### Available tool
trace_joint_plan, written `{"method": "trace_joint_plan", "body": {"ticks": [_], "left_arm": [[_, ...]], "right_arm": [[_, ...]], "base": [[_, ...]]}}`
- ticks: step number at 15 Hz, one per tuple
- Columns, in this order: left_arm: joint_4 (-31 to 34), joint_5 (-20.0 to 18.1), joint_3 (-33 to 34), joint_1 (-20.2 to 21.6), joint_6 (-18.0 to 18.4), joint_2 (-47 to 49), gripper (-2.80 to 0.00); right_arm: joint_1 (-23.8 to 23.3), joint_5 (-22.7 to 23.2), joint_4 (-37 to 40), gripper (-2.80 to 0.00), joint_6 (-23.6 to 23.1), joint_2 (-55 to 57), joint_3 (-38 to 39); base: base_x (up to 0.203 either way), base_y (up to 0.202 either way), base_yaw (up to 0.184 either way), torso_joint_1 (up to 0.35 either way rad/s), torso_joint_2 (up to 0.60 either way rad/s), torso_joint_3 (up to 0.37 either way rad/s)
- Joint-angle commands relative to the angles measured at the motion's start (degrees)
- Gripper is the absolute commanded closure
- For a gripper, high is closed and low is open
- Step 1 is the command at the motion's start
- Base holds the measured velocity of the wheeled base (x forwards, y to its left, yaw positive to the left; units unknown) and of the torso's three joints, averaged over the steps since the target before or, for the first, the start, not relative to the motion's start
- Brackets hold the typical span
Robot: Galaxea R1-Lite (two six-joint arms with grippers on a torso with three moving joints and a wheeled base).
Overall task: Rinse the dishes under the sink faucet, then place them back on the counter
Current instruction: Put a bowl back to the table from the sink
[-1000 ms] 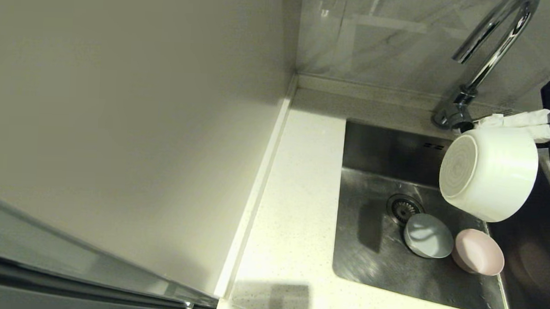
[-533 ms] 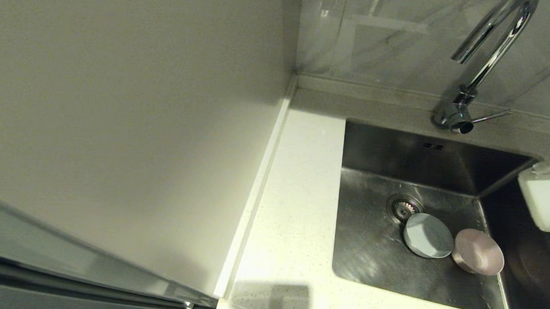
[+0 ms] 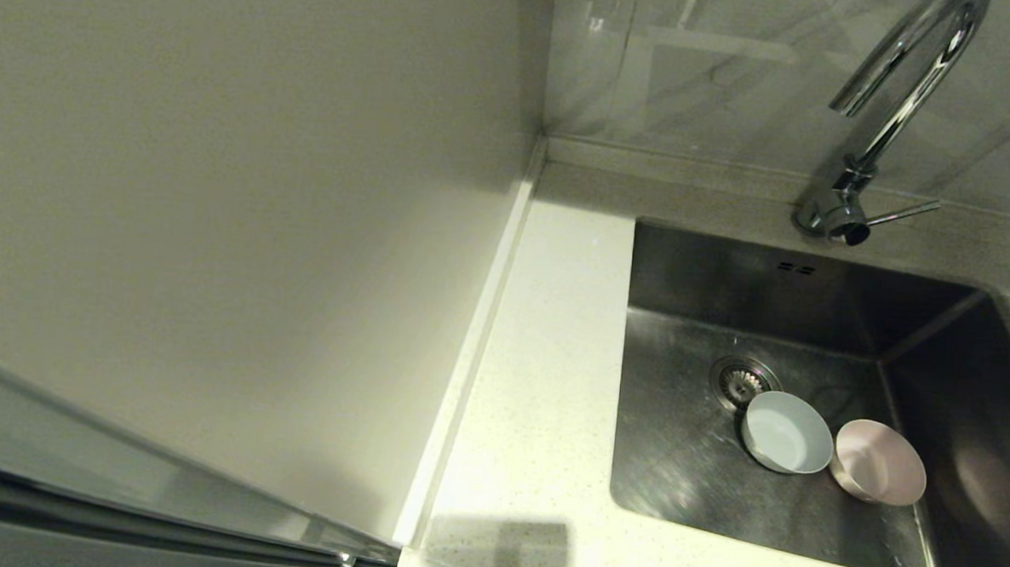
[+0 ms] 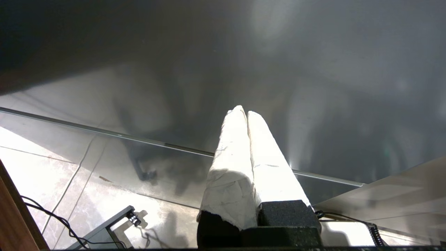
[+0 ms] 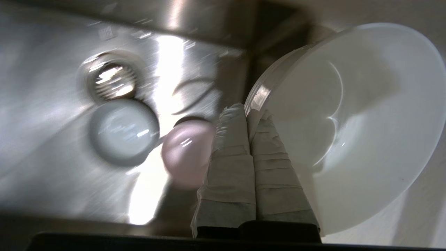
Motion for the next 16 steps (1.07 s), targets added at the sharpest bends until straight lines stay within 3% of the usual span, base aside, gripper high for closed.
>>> {"method": "trace_joint_plan", "body": {"ticks": [1,4,6,8,9,16], "left_arm": [[-0.03,0.03,0.00,-0.06,-0.04,-0.18,0.00],[-0.03,0.03,0.00,0.00,-0.04,-0.18,0.00],[-0.03,0.04,0.00,0.00,-0.04,-0.23,0.00],[-0.03,0.03,0.00,0.00,-0.04,-0.18,0.00],[-0.03,0.03,0.00,-0.01,-0.03,-0.26,0.00],[-0.03,0.03,0.00,0.00,-0.04,-0.18,0.00]], "right_arm": [[-0.11,-1.31,-9.43,0.00,-0.93,4.23,3.25],[-0.27,-4.85,-23.31,0.00,-1.19,3.97,10.74],[-0.49,-10.11,-26.23,0.00,-1.23,3.85,12.60],[-0.79,-10.61,-26.57,0.00,-1.46,4.00,12.55],[-1.00,-10.61,-26.71,-2.80,-1.52,4.02,12.62],[-0.85,-9.56,-26.33,-2.80,1.40,0.91,12.54]], "base": [[0.000,0.000,0.000,0.000,0.00,0.000],[0.000,0.000,0.000,0.000,0.00,0.000],[0.000,0.000,0.000,0.000,0.00,0.000],[0.000,0.000,0.000,0.000,0.00,0.000],[0.000,0.000,0.000,0.000,0.00,0.000],[0.000,0.000,0.000,0.000,0.00,0.000]]}}
